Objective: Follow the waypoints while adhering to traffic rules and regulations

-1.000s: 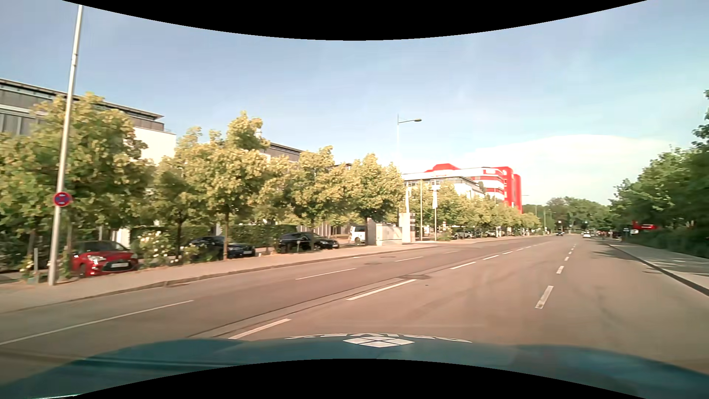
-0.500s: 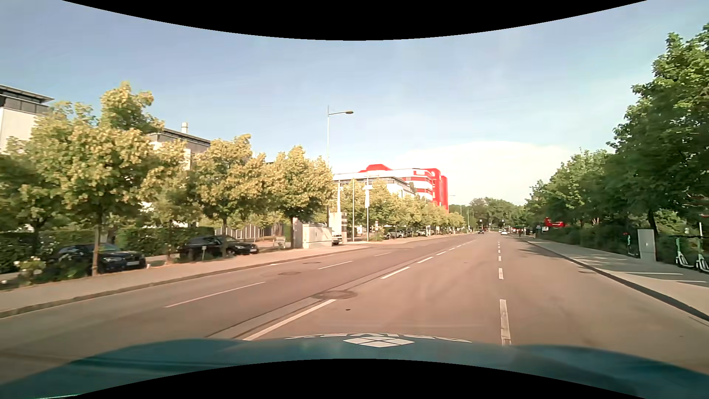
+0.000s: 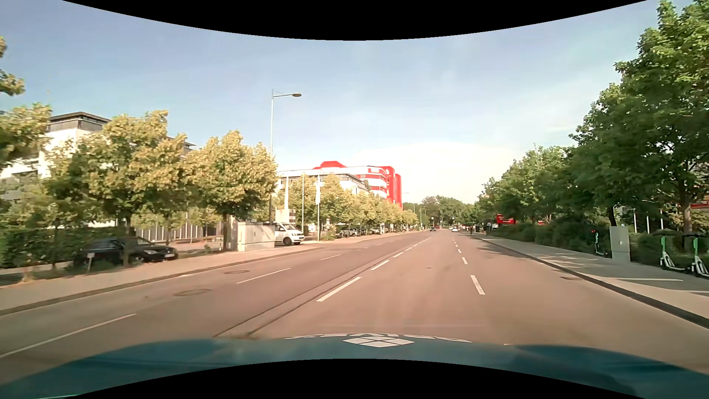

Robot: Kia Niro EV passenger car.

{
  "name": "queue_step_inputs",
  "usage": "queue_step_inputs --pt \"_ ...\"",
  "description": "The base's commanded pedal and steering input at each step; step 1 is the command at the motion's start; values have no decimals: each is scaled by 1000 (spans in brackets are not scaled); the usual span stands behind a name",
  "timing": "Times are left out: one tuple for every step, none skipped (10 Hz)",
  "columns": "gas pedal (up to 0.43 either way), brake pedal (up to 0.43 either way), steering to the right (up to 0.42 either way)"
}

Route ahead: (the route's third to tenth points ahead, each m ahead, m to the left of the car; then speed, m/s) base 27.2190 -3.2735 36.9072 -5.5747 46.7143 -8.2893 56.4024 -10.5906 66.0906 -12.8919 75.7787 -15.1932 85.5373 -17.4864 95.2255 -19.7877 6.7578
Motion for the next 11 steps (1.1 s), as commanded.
queue_step_inputs --pt "488 0 135" --pt "500 0 106" --pt "500 0 95" --pt "500 0 91" --pt "500 0 89" --pt "500 0 87" --pt "500 0 80" --pt "488 0 76" --pt "398 0 74" --pt "370 0 73" --pt "350 0 68"
